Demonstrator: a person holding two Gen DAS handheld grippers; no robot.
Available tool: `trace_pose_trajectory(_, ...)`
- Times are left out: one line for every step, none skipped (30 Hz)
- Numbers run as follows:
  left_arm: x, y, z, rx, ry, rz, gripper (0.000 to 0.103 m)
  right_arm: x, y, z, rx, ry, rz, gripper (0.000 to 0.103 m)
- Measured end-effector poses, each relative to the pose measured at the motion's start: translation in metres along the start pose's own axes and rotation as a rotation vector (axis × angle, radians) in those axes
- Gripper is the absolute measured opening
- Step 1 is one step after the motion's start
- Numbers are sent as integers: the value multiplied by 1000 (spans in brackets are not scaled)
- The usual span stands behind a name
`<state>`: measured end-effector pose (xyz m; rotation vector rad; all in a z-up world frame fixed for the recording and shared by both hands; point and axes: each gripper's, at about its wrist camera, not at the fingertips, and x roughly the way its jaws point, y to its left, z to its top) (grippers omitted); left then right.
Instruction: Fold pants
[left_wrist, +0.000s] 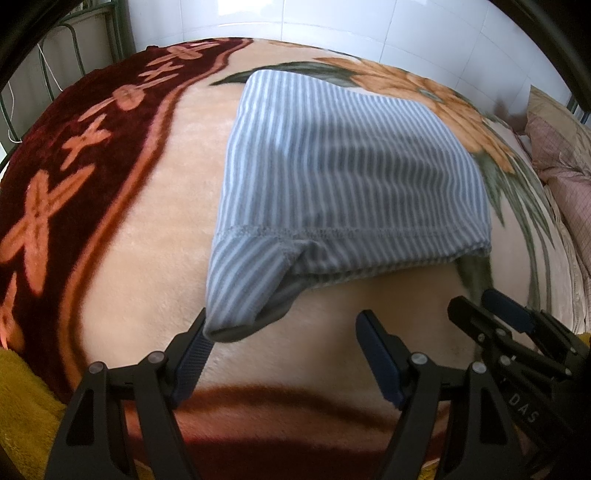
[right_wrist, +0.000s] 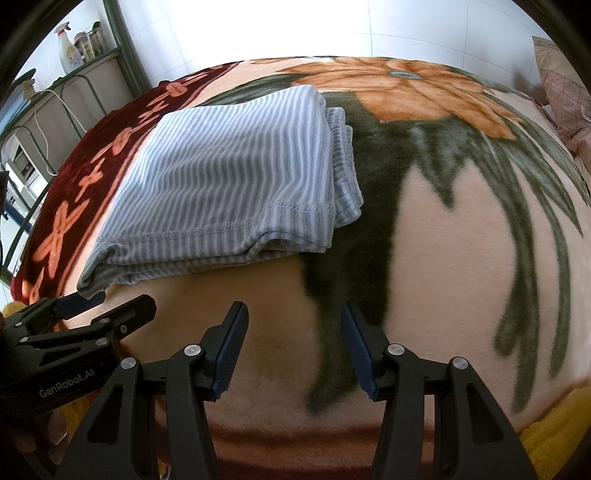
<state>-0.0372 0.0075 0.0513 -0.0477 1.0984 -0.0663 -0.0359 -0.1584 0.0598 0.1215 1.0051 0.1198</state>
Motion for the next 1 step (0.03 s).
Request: trace_pose_trajectory(0,1,0,-1,2,-1,80,0,0,0,0,0,0,53)
